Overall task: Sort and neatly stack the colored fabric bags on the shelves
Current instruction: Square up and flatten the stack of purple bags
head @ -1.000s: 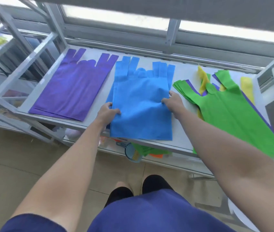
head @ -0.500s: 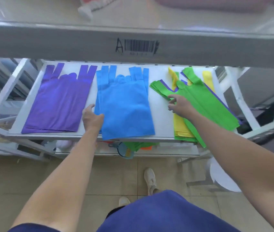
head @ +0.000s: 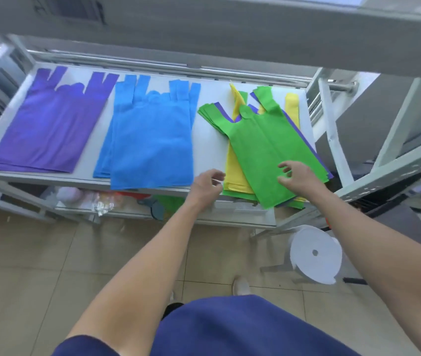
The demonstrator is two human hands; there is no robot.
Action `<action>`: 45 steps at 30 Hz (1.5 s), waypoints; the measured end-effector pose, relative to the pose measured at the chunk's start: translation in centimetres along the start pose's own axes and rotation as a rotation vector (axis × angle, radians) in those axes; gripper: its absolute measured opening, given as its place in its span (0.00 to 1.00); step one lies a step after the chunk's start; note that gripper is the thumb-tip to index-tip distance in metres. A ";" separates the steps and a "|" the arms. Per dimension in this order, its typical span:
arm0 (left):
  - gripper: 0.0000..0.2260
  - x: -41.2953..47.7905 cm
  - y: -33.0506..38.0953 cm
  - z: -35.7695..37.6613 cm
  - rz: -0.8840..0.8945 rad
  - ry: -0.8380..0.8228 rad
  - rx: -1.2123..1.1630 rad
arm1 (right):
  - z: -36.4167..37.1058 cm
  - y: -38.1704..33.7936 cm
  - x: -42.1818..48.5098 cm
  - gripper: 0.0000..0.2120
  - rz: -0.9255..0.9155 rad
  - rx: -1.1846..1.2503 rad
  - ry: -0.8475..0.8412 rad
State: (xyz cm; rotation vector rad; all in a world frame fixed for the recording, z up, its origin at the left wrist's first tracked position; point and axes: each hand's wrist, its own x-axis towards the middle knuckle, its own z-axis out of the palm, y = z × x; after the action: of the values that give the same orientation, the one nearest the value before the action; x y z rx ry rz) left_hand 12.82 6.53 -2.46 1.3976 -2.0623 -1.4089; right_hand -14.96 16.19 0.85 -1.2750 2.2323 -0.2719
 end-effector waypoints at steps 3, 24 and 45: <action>0.10 0.3 2.0 4.1 -0.031 0.032 0.033 | 0.7 1.1 -1.3 0.39 -0.287 -0.076 -0.142; 0.10 -2.9 7.6 14.9 -0.409 -0.122 -0.153 | 1.1 5.9 0.6 0.06 -0.225 0.474 -0.036; 0.18 -1.0 8.0 14.8 -0.541 0.200 -0.366 | 0.9 7.3 0.4 0.17 -0.399 0.316 -0.187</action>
State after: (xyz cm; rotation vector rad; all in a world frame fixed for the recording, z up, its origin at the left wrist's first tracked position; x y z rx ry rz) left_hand -1.00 16.12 -2.71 1.9093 -1.2663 -1.6500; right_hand -19.97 19.77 -3.12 -1.4887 1.6869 -0.6019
